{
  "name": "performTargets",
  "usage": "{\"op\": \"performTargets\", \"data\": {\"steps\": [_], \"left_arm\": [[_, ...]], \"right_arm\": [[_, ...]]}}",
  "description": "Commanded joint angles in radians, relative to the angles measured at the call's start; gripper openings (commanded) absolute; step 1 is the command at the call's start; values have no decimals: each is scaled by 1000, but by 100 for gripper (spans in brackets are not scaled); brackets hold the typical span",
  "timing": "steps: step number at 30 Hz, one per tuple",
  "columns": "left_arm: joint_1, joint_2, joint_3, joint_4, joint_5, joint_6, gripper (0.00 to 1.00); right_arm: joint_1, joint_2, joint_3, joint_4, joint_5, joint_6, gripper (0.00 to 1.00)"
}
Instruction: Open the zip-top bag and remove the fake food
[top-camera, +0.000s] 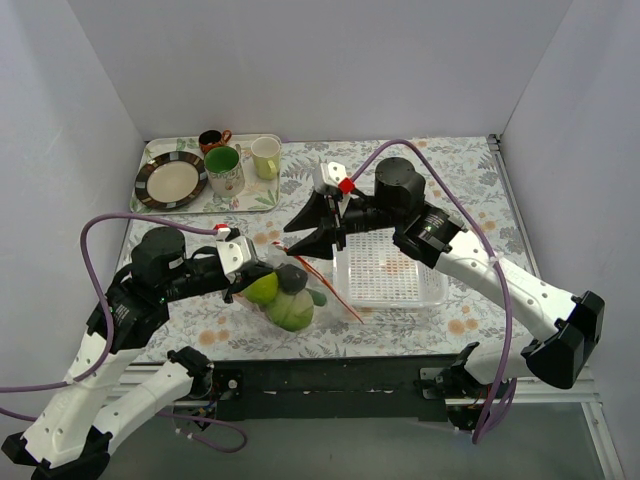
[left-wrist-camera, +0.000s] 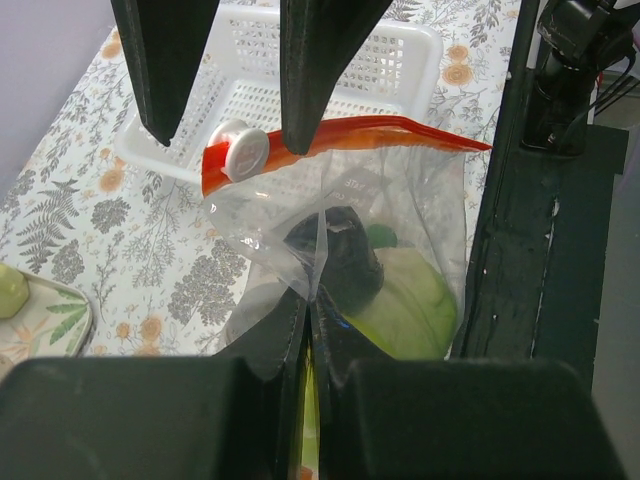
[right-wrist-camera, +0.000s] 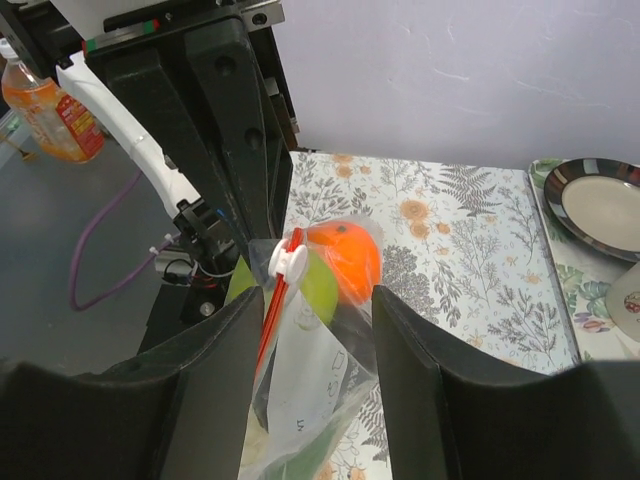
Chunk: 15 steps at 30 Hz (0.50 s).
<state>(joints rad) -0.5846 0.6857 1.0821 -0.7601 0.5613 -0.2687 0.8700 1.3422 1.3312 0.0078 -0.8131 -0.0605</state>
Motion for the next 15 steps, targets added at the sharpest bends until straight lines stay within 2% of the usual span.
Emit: {"op": "performTargets", "data": {"steps": [1,11,15], "left_arm": [[8,-3,36,39,23,2,0],[9,-14,18,47,11,5,0],[11,-14,15,48,9,5,0]], "right_arm": [[11,-3,-3,104,2,28,54],[43,29,3,150,20,53,46],[49,41,5,158,38,77,38]]}}
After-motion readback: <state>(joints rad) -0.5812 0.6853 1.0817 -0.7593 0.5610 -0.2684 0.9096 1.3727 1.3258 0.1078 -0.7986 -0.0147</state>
